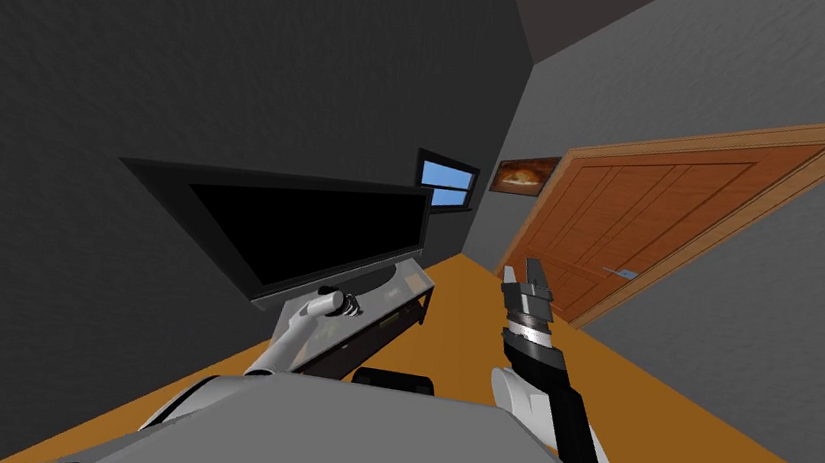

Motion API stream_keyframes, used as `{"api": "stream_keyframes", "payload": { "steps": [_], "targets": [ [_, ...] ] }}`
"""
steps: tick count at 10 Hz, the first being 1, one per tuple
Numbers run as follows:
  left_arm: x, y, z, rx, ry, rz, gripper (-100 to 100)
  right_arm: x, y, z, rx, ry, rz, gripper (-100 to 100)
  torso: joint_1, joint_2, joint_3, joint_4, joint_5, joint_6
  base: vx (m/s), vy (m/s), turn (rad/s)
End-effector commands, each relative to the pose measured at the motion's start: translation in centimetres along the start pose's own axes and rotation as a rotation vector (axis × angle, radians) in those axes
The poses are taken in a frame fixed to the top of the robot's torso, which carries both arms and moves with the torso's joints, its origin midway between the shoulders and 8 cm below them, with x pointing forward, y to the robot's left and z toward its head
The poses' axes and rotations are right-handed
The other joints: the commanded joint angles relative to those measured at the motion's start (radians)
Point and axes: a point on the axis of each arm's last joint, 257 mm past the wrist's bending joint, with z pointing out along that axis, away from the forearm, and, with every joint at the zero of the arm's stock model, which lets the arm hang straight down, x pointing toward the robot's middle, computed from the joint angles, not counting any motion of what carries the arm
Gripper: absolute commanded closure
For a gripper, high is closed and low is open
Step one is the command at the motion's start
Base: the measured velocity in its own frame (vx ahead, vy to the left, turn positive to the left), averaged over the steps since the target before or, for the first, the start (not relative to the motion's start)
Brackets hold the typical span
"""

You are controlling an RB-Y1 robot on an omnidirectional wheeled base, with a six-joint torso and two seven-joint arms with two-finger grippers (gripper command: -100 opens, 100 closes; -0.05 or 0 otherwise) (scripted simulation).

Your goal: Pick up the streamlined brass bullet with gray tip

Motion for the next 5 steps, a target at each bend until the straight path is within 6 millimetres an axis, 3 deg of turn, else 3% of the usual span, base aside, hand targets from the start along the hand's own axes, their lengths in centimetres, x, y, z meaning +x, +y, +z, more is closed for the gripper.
{"api": "stream_keyframes", "payload": {
  "steps": [1,5],
  "targets": [
    [-1.0,1.0,0.2,-0.056,-0.032,-0.032,-100,0.0,0.0,0.0,0.0,0.0,0.0,0,0.0,0.0,0.0,0.0,0.0,0.0,-0.005,0.021,-0.037],
    [-2.8,1.9,0.1,-0.137,-0.087,-0.086,-100,0.0,0.0,0.0,0.0,0.0,0.0,0,-0.001,0.001,0.0,0.0,0.0,0.0,-0.008,0.009,-0.026]
  ]
}}
